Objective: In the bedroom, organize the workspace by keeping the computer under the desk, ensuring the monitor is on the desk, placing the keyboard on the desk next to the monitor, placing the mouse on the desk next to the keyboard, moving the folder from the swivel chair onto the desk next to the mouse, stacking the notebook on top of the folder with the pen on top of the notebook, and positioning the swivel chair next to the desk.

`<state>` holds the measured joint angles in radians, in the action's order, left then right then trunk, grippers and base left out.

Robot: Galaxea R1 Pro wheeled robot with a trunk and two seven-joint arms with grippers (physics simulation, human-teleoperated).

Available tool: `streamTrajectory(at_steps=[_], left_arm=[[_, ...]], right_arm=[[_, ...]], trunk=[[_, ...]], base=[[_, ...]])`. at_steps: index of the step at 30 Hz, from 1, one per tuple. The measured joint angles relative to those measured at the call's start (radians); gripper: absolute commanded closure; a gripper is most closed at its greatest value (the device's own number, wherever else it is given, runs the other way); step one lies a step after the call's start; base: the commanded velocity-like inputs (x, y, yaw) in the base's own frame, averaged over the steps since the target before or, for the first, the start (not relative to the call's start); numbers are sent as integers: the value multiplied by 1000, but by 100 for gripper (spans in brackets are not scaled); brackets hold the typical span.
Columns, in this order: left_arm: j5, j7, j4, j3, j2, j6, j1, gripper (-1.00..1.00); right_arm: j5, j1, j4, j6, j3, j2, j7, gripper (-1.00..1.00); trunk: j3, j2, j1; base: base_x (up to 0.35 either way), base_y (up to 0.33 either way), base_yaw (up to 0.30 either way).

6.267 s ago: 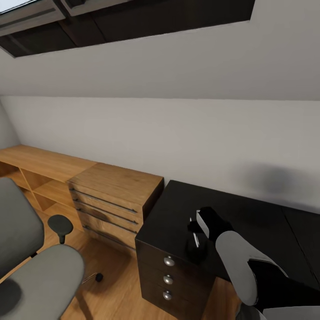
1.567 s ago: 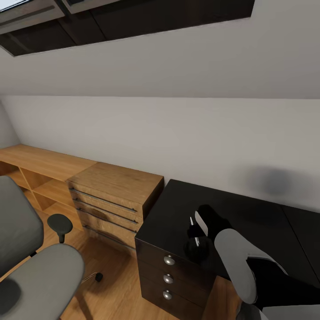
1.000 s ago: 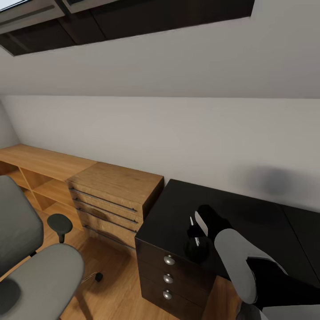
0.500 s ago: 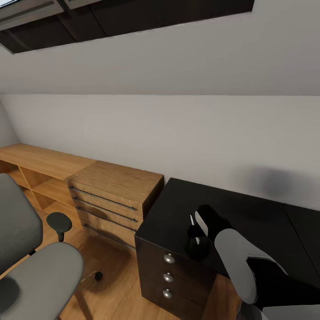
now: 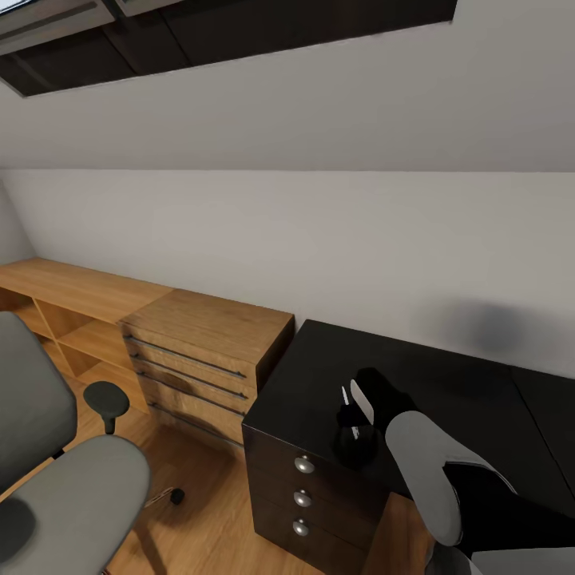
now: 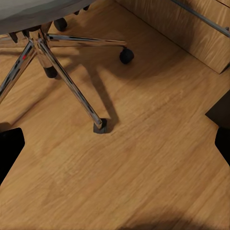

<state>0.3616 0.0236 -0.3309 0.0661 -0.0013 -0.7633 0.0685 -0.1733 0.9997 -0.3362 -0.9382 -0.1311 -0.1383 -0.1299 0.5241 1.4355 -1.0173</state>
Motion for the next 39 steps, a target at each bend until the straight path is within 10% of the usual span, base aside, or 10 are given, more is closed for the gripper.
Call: streamTrajectory(at_steps=[39], left_arm=[[0,0,0,0,0,0,0,-100]], right_arm=[[3,1,1,1,0,-1,1,-100]], trunk=[[6,14,-8]], base=[[0,0,0]])
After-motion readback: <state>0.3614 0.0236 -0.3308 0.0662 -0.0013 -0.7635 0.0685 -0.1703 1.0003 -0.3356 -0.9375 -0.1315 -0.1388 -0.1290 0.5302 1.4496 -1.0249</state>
